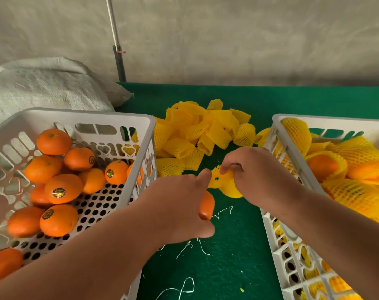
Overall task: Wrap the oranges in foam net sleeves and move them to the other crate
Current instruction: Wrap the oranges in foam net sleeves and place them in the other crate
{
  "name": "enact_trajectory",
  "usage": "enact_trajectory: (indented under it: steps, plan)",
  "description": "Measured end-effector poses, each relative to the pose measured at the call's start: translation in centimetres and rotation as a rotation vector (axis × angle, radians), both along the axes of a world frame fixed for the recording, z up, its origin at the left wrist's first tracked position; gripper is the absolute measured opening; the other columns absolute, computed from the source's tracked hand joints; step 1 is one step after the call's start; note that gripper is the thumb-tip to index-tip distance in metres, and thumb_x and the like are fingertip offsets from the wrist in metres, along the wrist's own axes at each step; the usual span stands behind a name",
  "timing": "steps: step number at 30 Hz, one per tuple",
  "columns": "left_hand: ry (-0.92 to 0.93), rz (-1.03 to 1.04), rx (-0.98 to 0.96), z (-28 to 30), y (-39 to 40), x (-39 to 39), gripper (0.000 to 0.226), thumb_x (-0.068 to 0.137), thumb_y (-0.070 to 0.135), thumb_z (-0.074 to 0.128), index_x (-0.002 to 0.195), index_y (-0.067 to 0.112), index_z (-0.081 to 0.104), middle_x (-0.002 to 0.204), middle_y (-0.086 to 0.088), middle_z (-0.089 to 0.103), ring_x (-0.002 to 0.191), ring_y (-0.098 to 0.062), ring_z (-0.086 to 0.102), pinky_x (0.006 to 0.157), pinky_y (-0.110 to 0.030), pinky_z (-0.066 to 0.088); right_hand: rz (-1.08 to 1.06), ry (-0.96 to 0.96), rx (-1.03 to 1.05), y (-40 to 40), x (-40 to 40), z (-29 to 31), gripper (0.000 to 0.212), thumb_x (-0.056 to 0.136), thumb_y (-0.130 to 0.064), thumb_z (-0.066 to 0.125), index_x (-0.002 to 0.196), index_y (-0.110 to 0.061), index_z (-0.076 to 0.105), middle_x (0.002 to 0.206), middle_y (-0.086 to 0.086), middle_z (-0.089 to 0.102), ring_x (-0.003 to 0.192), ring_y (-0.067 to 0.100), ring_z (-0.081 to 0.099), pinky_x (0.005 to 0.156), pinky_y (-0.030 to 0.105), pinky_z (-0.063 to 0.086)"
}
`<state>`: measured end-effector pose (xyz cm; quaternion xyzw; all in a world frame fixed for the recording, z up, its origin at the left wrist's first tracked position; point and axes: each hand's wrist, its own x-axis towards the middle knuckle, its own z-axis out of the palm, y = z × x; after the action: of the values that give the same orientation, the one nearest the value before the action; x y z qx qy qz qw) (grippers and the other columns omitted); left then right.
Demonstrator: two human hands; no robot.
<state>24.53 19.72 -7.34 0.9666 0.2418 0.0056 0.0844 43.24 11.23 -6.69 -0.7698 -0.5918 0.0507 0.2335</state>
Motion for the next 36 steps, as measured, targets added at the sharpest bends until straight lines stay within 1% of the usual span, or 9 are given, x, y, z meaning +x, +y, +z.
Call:
enact_trajectory:
  steps: [2,4,7,12,18,22,26,32,36]
  plan:
    - [-0.021,-0.009,0.005,0.0,0.0,0.0,0.078,0.070,0.069,0.068,0.129,0.038,0.029,0.080,0.011,0.048,0.063,-0.005,0.044,0.052,-0.026,0.028,0.056,-0.040,-0.038,0.2,-0.2,0.1,0.033,0.097,-0.002,0.058,0.104,-0.023,0.082,0.103,-0.007,0.072,0.085,0.002,0.058,0.067,0.012,0.044]
    - [-0.077,-0.021,-0.006,0.0,-0.1,0.1,0.089,0.069,0.069,0.068,0.141,0.044,0.021,0.081,0.012,0.051,0.064,-0.004,0.046,0.053,-0.025,0.032,0.106,-0.042,-0.077,0.3,-0.4,0.0,0.027,0.097,-0.004,0.058,0.095,-0.018,0.081,0.092,0.001,0.071,0.081,0.015,0.062,0.072,0.038,0.054]
    - [-0.118,-0.032,-0.017,0.0,-0.1,0.2,0.097,0.068,0.069,0.068,0.147,0.047,0.016,0.081,0.013,0.052,0.065,-0.005,0.049,0.054,-0.025,0.038,0.109,-0.045,-0.091,0.5,-0.4,-0.2,0.024,0.097,-0.007,0.052,0.085,-0.010,0.072,0.082,0.007,0.064,0.077,0.022,0.060,0.072,0.050,0.050]
    - [-0.106,-0.034,-0.005,0.0,-0.1,0.1,0.084,0.069,0.070,0.066,0.138,0.043,0.027,0.081,0.012,0.053,0.065,-0.007,0.052,0.054,-0.024,0.035,0.142,-0.061,-0.078,0.4,-0.9,-0.1,0.010,0.087,-0.018,0.069,0.083,-0.025,0.063,0.084,-0.010,0.057,0.076,0.007,0.054,0.061,0.025,0.041]
    - [0.102,-0.048,0.009,-0.7,0.2,-0.3,0.068,0.069,0.070,0.065,0.124,0.039,0.040,0.086,0.011,0.049,0.073,-0.011,0.052,0.058,-0.027,0.036,0.211,-0.032,-0.120,0.2,-1.4,-0.2,0.027,0.094,-0.015,0.064,0.116,-0.027,0.074,0.110,-0.020,0.049,0.093,-0.011,0.050,0.078,0.004,0.038]
    - [0.120,-0.059,-0.009,-0.4,0.3,-0.2,0.065,0.070,0.073,0.063,0.122,0.041,0.041,0.096,0.013,0.052,0.082,-0.013,0.054,0.059,-0.026,0.033,0.157,-0.105,-0.332,0.0,-1.4,-0.9,0.023,0.101,-0.015,0.051,0.108,-0.018,0.072,0.118,-0.005,0.046,0.077,0.008,0.056,0.060,0.019,0.043]
    - [0.147,-0.052,0.066,-0.3,0.1,0.0,0.063,0.072,0.070,0.066,0.121,0.036,0.045,0.097,0.012,0.055,0.082,-0.015,0.057,0.056,-0.024,0.029,-0.134,-0.110,-0.254,0.3,-0.6,-0.4,0.022,0.096,-0.017,0.053,0.094,-0.009,0.074,0.100,0.008,0.065,0.086,0.024,0.065,0.074,0.043,0.056]
    - [0.091,-0.022,0.085,-1.0,-0.1,0.6,0.059,0.077,0.063,0.071,0.122,0.033,0.048,0.094,0.013,0.060,0.077,-0.011,0.061,0.061,-0.026,0.050,-0.211,-0.135,-0.069,0.0,-1.7,0.5,0.028,0.091,-0.038,0.063,0.072,-0.017,0.065,0.082,-0.001,0.061,0.072,0.018,0.060,0.064,0.039,0.054]
    - [0.052,-0.005,0.079,-1.2,0.2,0.2,0.057,0.078,0.061,0.071,0.123,0.033,0.048,0.094,0.013,0.060,0.074,-0.009,0.061,0.061,-0.025,0.053,-0.167,-0.102,-0.106,0.2,-1.8,0.6,0.028,0.090,-0.049,0.073,0.098,-0.023,0.067,0.104,-0.005,0.055,0.083,0.014,0.057,0.064,0.029,0.042]
